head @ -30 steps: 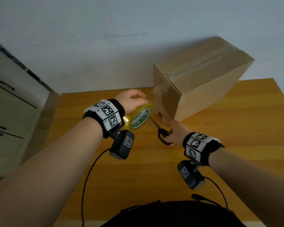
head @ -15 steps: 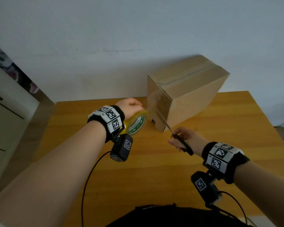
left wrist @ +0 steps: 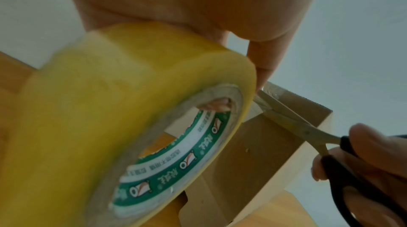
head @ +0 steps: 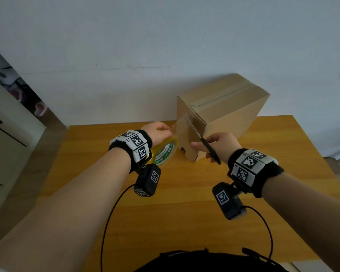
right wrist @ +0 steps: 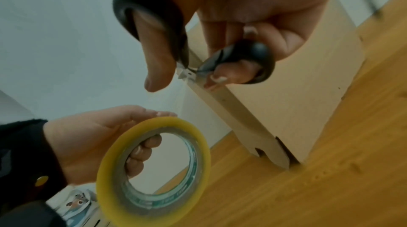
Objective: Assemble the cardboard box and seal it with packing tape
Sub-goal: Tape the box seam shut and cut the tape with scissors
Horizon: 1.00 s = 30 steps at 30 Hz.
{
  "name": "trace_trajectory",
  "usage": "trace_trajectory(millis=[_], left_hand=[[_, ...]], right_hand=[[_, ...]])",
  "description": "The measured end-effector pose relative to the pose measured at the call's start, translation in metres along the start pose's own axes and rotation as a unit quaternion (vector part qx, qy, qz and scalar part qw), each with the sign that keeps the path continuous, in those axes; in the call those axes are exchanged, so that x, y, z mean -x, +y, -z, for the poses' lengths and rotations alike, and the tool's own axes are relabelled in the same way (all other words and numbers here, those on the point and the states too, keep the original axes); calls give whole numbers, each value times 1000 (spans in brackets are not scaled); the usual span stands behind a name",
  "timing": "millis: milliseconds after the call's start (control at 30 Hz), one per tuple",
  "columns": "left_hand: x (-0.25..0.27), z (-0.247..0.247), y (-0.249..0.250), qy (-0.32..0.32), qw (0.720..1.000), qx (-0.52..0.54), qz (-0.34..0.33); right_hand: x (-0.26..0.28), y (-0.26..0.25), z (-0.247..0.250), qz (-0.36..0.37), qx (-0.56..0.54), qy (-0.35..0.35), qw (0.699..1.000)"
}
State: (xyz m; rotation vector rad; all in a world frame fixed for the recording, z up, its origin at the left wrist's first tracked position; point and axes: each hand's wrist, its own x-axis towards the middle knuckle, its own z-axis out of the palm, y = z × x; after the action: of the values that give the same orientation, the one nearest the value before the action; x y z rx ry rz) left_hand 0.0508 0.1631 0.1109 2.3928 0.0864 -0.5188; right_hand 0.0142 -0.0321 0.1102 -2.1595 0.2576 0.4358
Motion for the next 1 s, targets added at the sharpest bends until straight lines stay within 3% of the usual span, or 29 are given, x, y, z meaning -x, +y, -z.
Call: trace_trajectory(millis=[567, 833, 1000], left_hand=[[-3, 0, -6, -2, 1000, -11, 5], [8, -9, -28, -25, 999, -28, 19], [19, -16, -44, -35, 999, -7, 37]], right_hand=[[-8, -13, 23, 10, 165, -10, 986], [-7, 14, 5, 7, 338, -30, 940], [-7, 47, -27, -46, 419, -112, 900]])
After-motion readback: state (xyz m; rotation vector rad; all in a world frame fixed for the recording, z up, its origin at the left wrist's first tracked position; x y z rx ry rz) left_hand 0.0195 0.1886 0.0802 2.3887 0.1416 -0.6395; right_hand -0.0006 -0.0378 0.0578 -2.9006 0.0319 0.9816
